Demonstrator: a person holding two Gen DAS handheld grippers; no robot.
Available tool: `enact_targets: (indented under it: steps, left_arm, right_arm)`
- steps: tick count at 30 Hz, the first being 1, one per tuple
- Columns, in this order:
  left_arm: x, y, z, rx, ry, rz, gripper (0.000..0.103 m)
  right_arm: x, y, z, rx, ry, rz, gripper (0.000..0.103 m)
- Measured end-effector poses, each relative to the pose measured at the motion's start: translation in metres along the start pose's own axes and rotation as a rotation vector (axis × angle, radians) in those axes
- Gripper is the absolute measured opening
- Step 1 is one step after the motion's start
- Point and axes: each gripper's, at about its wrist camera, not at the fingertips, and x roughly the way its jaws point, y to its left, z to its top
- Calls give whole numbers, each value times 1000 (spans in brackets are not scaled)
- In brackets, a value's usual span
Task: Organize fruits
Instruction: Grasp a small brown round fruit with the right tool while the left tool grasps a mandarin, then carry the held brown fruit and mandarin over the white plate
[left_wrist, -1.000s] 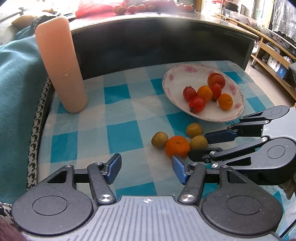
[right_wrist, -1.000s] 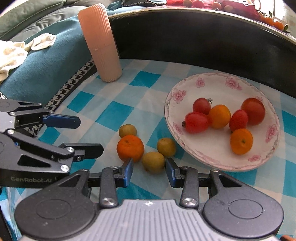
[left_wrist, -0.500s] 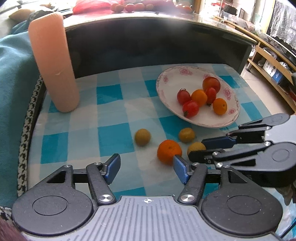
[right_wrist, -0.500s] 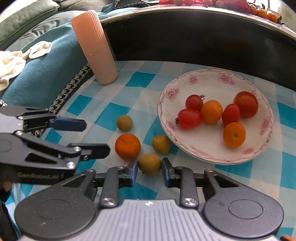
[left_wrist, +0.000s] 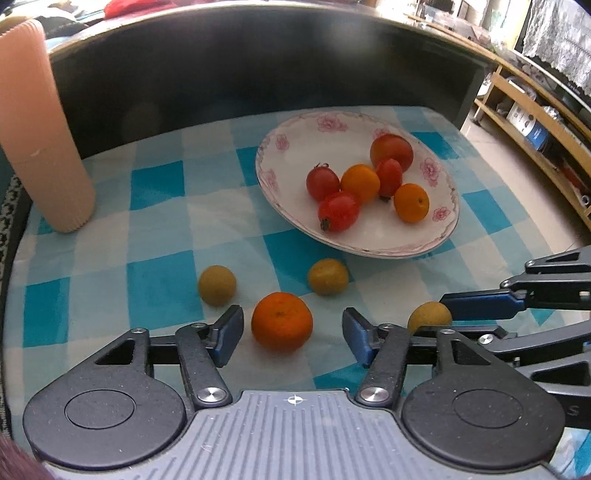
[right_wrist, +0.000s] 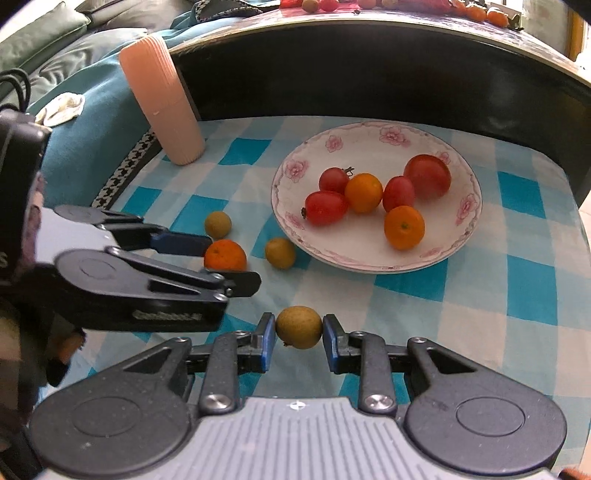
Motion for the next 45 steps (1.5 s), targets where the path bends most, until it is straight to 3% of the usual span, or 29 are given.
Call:
enact_targets:
  steps: [4,9,13,28,37,45]
  left_arm:
    - [6,-2,1,-4,1,9,60]
    - [7,-4,0,6,0,47,47]
    - [7,-8,0,29,-4,65,45]
    - [-1,-25,-7,84,27,17,44]
    - [6,-28,-11,106,47,23,50]
    - [5,-30,-11,114,46,32,50]
  right_arm:
    - [0,-2,-1,2,5,-5,44]
    - [3,-5,-3,4,24,-15,44]
    - [-1,-6,-1,5,11,-19,44]
    - [2,-10,-7,-6,36,-48,44]
    - [10,-7,-8,-40,46,-55,44]
    - [12,-6,-8,-52,48,-62,44]
